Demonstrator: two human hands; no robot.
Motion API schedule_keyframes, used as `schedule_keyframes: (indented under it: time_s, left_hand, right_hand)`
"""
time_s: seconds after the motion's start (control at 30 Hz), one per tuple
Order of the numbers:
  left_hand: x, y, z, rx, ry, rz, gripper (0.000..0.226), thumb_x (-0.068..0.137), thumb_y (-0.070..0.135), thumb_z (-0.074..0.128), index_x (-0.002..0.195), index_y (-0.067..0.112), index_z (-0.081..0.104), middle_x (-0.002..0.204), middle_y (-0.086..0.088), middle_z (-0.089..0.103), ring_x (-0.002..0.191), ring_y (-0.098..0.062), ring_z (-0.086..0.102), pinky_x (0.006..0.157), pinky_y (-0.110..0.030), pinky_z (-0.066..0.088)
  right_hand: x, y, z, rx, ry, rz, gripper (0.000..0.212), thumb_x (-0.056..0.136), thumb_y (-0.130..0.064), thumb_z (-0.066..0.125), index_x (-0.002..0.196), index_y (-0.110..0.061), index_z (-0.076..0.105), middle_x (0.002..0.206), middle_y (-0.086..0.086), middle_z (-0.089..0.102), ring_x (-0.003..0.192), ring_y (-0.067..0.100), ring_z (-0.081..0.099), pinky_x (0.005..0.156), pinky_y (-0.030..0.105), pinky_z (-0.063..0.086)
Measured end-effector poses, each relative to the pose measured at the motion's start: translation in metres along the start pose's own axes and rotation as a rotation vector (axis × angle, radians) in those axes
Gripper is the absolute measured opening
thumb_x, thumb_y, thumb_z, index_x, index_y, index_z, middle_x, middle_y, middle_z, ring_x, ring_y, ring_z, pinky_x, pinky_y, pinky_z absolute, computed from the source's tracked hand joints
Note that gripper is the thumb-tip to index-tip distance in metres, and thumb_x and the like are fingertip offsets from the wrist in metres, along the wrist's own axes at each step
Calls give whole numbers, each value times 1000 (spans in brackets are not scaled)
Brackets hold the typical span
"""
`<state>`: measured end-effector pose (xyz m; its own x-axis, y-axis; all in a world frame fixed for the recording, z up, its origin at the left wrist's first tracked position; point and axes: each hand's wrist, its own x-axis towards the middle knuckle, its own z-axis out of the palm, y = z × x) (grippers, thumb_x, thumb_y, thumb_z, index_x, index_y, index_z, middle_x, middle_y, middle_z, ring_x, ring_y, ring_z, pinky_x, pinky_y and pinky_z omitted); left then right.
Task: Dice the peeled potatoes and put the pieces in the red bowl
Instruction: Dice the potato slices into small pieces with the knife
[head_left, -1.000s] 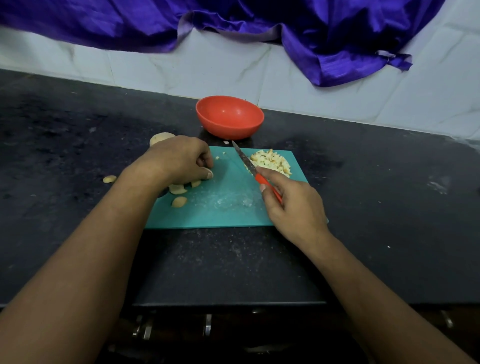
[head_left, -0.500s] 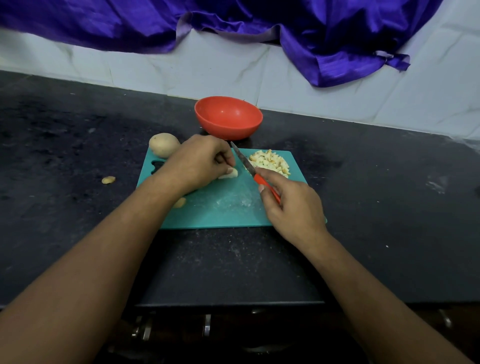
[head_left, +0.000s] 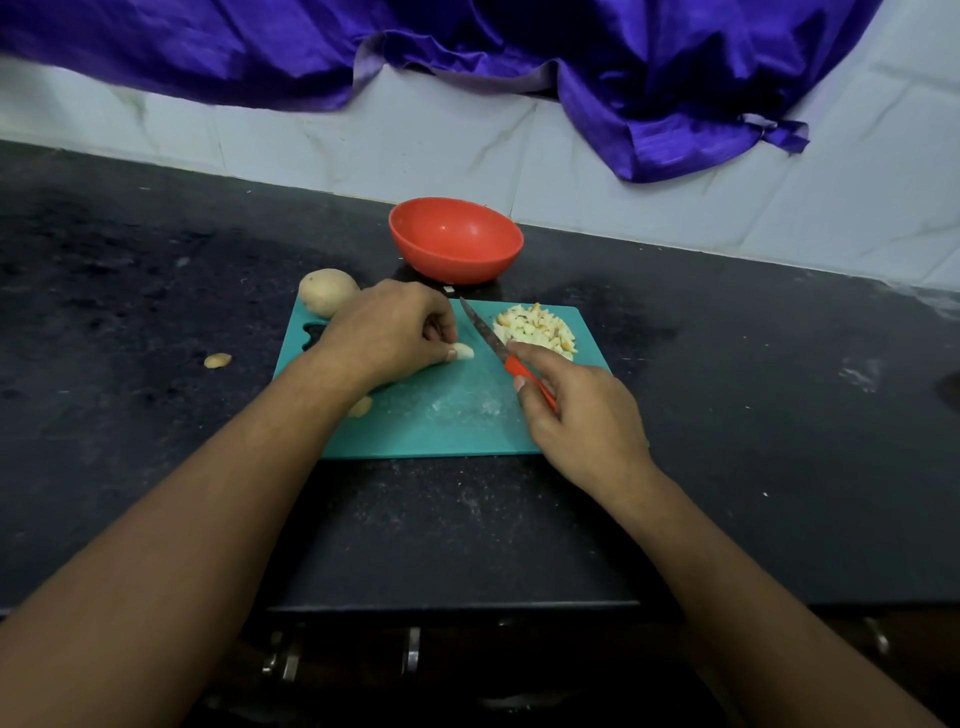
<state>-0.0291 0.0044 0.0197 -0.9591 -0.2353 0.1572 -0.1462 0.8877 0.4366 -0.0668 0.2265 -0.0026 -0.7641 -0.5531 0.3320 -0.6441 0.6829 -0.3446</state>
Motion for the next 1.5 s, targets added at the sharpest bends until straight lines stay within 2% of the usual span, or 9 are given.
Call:
schedule_keyframes:
  time_s: [0.17,0.33,0.47,0.8,0.93,1.03,1.23,1.4,1.5]
  left_hand:
    - [0,4,4,16,74,-49,19,83,46,81,86,32,69,82,16,67,86,-6,63,78,-38,57]
    - [-2,10,11,74,165,-73,18,88,43,77,81,30,65,80,14,66,85,-9,63,71,-35,52]
    - [0,5,5,18,118,-74,10,90,32,76,83,33,69,84,16,66,87,-10,63,73,-34,52]
    - [-1,6,3,3,135,-109,8,87,31,80,82,31,74,82,18,69,85,-7,65,80,-38,58]
    - [0,4,3,12,122,-132,12,86,35,81,80,29,73,78,18,66,81,-5,61,70,-31,50]
    - [0,3,-4,-13,57,-138,9,88,34,79,83,28,75,81,17,69,73,-2,59,69,-28,49]
    - [0,3,-8,-20,36,-133,22,87,31,80,70,36,68,71,21,65,64,0,58,66,-27,50]
    - [0,3,-7,-8,60,-148,10,87,30,79,78,33,76,75,19,67,67,0,57,67,-28,49]
    - [-1,1,-6,-14,73,-148,12,86,30,80,75,32,75,72,20,65,65,1,56,67,-29,49]
  right_hand:
    - [3,-12,-4,6,-18,8,42,100,-35,51,141,-43,56,96,-7,74,84,15,66,72,40,56]
    - [7,-20,-1,-56,-16,-3,43,99,-34,49,140,-44,56,78,-9,64,72,16,59,65,36,49]
    - [7,-23,2,-85,-19,-13,43,100,-33,49,141,-42,56,68,-12,53,62,11,48,59,31,38]
    - [10,-25,0,-306,-123,-178,47,105,-33,42,151,-39,46,89,-2,69,79,22,61,62,35,39]
    - [8,-9,-9,-70,-145,-63,41,102,-35,50,142,-43,57,101,-4,75,82,17,65,70,36,52]
    - [6,-6,-4,100,-67,-13,40,100,-38,53,139,-44,59,92,-8,75,74,12,65,71,38,56]
    - [3,-28,7,-118,-44,-94,41,103,-35,47,142,-43,54,73,-11,54,70,16,54,62,32,37]
    - [8,-25,2,-243,-101,-180,45,103,-34,45,147,-42,49,95,-2,71,88,23,64,64,34,38]
    - [12,-14,-3,-128,-160,-132,43,101,-38,50,143,-44,54,106,-8,74,95,19,66,72,35,51]
